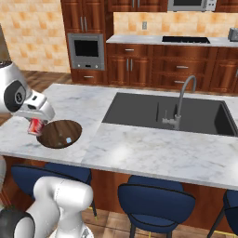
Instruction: Open the fridge, grab two sodas, and place both sodas inside the bowl with ice on the dining counter.
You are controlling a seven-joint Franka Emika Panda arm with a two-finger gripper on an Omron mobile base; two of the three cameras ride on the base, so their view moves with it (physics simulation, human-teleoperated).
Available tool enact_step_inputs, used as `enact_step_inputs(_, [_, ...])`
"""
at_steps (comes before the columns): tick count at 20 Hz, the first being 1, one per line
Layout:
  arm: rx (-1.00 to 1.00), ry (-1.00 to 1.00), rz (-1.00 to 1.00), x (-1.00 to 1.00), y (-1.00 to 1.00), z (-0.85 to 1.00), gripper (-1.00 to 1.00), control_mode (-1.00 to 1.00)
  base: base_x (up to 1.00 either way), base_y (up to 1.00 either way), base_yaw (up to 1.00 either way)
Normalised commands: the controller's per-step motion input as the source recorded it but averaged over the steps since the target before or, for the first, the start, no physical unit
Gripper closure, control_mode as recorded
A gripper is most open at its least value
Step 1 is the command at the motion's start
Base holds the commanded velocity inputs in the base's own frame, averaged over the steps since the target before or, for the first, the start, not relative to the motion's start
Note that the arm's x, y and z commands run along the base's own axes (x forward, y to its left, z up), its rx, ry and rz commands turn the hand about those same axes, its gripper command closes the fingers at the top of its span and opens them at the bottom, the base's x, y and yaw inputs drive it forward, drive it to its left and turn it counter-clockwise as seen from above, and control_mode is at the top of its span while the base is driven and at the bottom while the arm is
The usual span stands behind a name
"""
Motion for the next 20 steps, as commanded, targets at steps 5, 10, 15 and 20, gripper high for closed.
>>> enact_step_inputs(5, [0.0, 0.11, 0.05, 0.64, 0.02, -0.56, 1.0, -1.0, 0.0, 0.0, 0.0])
enact_step_inputs(10, [-0.03, 0.12, 0.03, 0.58, 0.16, -0.59, 1.0, -1.0, 0.0, 0.0, 0.0])
enact_step_inputs(15, [-0.06, 0.12, 0.0, 0.55, 0.33, -0.55, 1.0, -1.0, 0.0, 0.0, 0.0])
enact_step_inputs(20, [-0.05, 0.09, 0.0, 0.54, 0.26, -0.43, 1.0, -1.0, 0.0, 0.0, 0.0])
